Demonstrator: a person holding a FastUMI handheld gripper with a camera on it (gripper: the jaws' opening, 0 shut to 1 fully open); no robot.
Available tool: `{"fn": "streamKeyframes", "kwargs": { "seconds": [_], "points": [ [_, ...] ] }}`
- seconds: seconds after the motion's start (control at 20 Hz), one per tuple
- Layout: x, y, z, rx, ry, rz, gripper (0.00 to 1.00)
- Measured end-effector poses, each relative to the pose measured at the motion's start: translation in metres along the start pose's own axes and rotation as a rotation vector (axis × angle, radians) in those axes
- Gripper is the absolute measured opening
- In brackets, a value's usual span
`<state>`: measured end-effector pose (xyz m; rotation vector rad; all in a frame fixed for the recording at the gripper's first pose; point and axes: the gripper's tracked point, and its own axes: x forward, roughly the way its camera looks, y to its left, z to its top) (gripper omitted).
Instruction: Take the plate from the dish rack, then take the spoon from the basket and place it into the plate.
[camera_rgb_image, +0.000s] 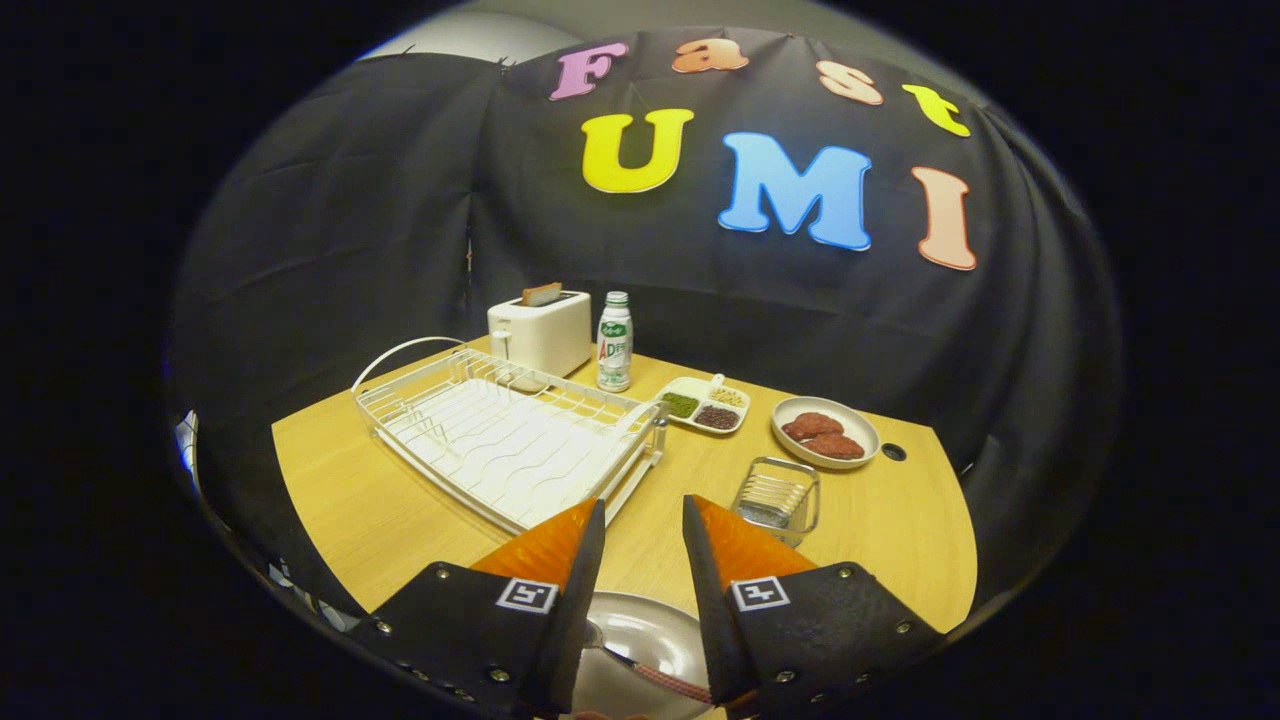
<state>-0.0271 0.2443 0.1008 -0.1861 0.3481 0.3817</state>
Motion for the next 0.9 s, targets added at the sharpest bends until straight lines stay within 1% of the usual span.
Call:
{"fn": "streamKeyframes", "kwargs": {
  "seconds": [0.3,0.4,0.45,0.5,0.55,0.6,0.75,0.8,0.9],
  "points": [
    [-0.077,-0.086,0.061,0.089,-0.191,-0.229,0.49],
    [-0.103,-0.110,0.077,0.110,-0.252,-0.291,0.49],
    [-0.112,-0.121,0.084,0.120,-0.280,-0.317,0.58],
    [-0.121,-0.132,0.091,0.129,-0.319,-0.338,0.70],
    [-0.126,-0.144,0.092,0.135,-0.352,-0.360,0.99],
    [-0.133,-0.156,0.091,0.136,-0.382,-0.385,0.96],
    [-0.132,-0.189,0.078,0.125,-0.473,-0.435,0.96],
    [-0.122,-0.198,0.063,0.125,-0.473,-0.435,0.96],
    [-0.094,-0.222,0.021,0.136,-0.430,-0.446,0.96]
  ]
}}
